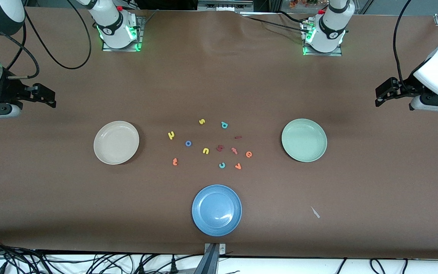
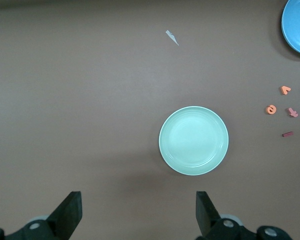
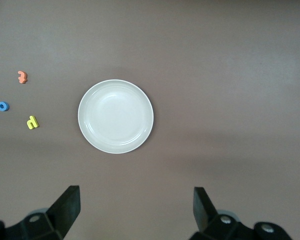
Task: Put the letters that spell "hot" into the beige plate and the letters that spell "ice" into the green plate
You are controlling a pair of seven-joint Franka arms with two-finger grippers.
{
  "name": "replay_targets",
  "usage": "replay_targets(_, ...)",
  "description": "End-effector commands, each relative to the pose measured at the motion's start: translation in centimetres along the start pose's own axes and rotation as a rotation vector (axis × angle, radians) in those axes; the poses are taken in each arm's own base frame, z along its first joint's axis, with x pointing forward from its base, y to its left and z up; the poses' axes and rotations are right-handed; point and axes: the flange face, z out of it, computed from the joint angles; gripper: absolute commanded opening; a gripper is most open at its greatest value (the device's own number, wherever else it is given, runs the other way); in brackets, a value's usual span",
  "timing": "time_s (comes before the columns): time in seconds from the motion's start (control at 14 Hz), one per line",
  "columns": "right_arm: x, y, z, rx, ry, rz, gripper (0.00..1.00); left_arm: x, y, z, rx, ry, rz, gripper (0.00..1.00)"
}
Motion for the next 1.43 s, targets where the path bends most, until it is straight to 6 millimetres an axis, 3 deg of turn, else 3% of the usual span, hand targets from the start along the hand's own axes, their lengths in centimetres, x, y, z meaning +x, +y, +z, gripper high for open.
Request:
replay_targets(0.0,-0.1,0.1,-0.4,-0.004,-0.001,-0.001,1.0,-0.3,-0.2,-0.3,-0.016,0.009,-0.006,1.0)
replay_targets(0.86,-0.1,0.0,-0.3,0.001,-0.002,0.0,1.0,0.1,-0.1,0.6,-0.03,-0.006,0.0,1.0)
replay_targets(1.0,-0.1,0.0,-0.4,0.001,-0.001,-0.001,1.0,1.0,0.3,2.5,-0.031,-0.039,0.037,1.0)
replay_targets(1.21,0.0,-0.8,-0.3,0.007,-0.003,-0.014,1.0,1.8,1.1,3.7,-0.037,-0.056,0.042,1.0)
replay_targets(1.36,0.3,-1.8,0.4,0.017,-0.014,-0.028,1.0,2.5,1.7,6.1,-0.04,-0.096,0.056,1.0)
